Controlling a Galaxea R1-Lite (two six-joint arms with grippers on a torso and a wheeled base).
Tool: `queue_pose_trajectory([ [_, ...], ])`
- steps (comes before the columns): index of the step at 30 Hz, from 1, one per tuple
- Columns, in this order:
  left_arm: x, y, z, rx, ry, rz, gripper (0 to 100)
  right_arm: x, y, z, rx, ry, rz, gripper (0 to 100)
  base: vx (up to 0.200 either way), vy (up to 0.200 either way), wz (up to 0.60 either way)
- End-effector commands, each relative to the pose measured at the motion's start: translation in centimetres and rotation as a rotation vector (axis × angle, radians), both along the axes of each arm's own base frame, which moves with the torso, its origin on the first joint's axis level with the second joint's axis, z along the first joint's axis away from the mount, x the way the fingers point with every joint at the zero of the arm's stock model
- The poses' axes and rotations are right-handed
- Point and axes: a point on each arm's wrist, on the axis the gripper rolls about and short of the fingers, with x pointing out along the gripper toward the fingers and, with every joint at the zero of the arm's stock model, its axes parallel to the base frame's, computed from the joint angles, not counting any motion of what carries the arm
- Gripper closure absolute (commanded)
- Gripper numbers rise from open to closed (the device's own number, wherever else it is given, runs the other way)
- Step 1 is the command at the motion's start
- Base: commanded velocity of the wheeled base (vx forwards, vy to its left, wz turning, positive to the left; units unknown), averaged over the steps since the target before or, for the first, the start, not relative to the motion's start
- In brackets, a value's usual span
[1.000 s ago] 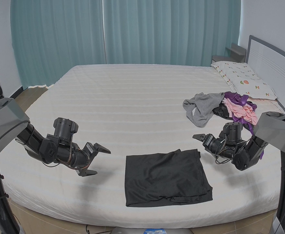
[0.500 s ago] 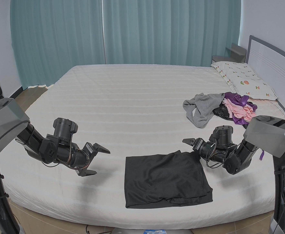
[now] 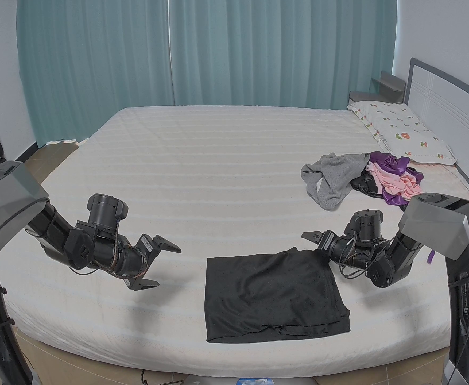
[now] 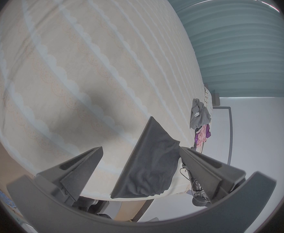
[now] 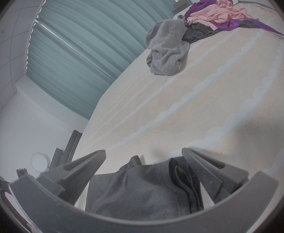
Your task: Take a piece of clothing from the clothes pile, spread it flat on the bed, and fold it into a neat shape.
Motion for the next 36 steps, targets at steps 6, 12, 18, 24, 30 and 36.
queue_pose_trajectory([
  [6,0.0,0.0,0.0,-0.002,0.002,0.002,0,-0.3,-0.2,-0.4,-0.027,0.015,0.003,100,0.0,0.0,0.0],
  [12,0.1,0.0,0.1,-0.002,-0.002,0.001,0,-0.2,-1.4,0.1,-0.028,0.007,-0.032,100,0.0,0.0,0.0],
  [18,0.1,0.0,0.0,0.002,-0.002,0.002,0,-0.2,-2.3,0.6,-0.025,0.004,-0.054,100,0.0,0.0,0.0],
  [24,0.1,0.0,0.0,0.003,-0.003,0.001,0,0.2,-3.7,0.4,-0.026,0.009,-0.088,100,0.0,0.0,0.0],
  [30,0.0,0.0,0.0,0.007,-0.001,0.001,0,0.4,-4.2,0.0,-0.028,0.013,-0.1,100,0.0,0.0,0.0],
  [36,0.0,0.0,-0.1,0.008,0.0,0.001,0,0.5,-4.3,-0.3,-0.027,0.021,-0.104,100,0.0,0.0,0.0],
])
